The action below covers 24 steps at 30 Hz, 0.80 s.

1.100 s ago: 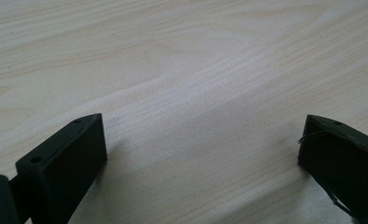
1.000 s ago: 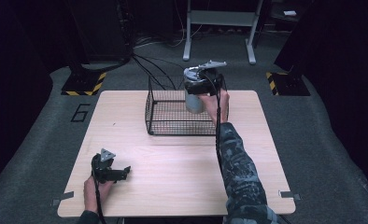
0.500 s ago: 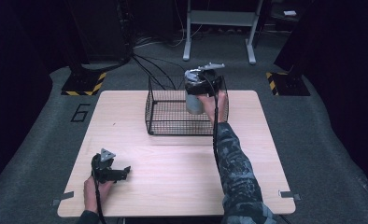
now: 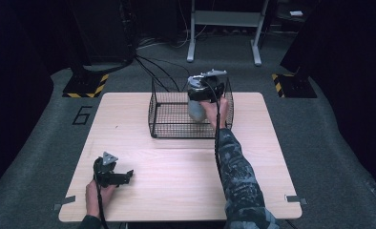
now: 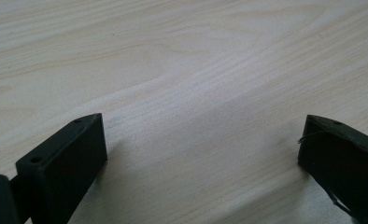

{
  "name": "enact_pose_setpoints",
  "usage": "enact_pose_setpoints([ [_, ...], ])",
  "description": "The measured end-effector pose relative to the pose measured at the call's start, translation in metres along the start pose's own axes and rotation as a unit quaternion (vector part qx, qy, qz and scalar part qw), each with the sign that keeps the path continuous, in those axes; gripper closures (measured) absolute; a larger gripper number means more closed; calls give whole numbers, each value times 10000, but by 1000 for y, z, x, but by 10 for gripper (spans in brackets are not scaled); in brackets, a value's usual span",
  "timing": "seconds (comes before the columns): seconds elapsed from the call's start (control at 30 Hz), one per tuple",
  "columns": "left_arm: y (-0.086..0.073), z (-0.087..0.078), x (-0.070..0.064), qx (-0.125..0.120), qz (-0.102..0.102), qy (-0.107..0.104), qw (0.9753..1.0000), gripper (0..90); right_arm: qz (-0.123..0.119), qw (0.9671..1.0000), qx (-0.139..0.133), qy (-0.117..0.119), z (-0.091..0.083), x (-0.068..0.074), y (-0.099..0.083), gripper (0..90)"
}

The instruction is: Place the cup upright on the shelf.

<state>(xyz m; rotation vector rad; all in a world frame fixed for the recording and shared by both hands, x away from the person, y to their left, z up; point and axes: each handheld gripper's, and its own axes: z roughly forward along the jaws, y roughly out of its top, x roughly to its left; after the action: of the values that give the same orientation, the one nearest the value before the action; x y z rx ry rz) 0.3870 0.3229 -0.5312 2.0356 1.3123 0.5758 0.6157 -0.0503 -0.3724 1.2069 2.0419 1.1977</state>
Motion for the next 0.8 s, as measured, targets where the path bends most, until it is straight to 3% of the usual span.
enact_pose_setpoints([
  [0.33,0,1,0,-47,-38,13,10000,10,144,9998,78,74,12,3,-12,34],
  [0.5,0,0,0,-19,-2,12,10000,10,50,9998,153,89,18,5,-17,33],
  [0.8,0,1,-1,-52,-43,19,10000,11,155,9995,277,79,25,11,-21,33],
])
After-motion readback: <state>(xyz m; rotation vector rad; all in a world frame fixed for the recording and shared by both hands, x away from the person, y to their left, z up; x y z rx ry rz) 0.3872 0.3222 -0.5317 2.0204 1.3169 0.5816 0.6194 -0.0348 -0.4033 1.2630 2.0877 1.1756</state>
